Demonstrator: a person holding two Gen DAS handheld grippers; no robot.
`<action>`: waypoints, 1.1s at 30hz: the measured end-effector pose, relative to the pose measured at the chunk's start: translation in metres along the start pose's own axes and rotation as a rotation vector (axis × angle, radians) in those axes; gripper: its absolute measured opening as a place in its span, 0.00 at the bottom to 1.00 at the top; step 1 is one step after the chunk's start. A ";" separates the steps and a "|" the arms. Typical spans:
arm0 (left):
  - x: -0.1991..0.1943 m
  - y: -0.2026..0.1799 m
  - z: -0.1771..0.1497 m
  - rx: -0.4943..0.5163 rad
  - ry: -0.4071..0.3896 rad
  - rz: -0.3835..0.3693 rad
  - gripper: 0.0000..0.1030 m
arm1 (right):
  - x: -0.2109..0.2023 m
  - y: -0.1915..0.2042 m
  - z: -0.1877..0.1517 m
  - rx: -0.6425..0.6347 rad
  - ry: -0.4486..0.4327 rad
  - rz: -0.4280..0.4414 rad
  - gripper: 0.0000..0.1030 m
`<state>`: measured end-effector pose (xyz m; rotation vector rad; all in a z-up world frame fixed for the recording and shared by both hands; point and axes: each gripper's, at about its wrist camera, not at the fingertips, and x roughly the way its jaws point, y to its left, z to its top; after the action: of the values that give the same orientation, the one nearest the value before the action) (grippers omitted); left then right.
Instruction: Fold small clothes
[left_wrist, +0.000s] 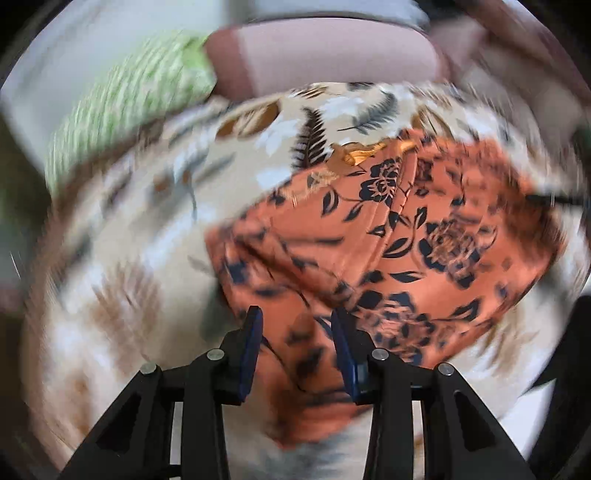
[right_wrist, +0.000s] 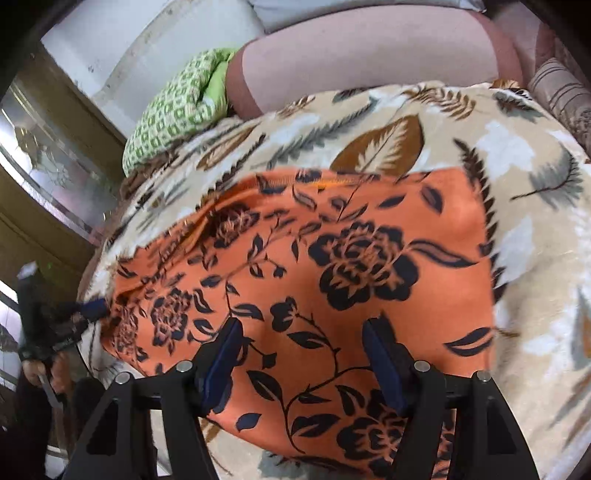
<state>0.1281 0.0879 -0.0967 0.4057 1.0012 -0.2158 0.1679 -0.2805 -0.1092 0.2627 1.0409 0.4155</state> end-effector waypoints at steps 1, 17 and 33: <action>-0.002 -0.007 0.002 0.115 -0.021 0.045 0.38 | 0.004 -0.002 -0.003 0.005 0.002 -0.002 0.68; 0.053 -0.035 0.039 0.677 0.070 0.111 0.07 | 0.010 -0.026 -0.012 0.087 -0.021 0.049 0.69; 0.070 0.146 0.016 -0.649 0.123 -0.159 0.19 | 0.005 -0.024 -0.005 0.132 -0.004 0.072 0.69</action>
<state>0.2297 0.2140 -0.1147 -0.2555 1.1627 0.0003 0.1708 -0.2999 -0.1250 0.4200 1.0591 0.4120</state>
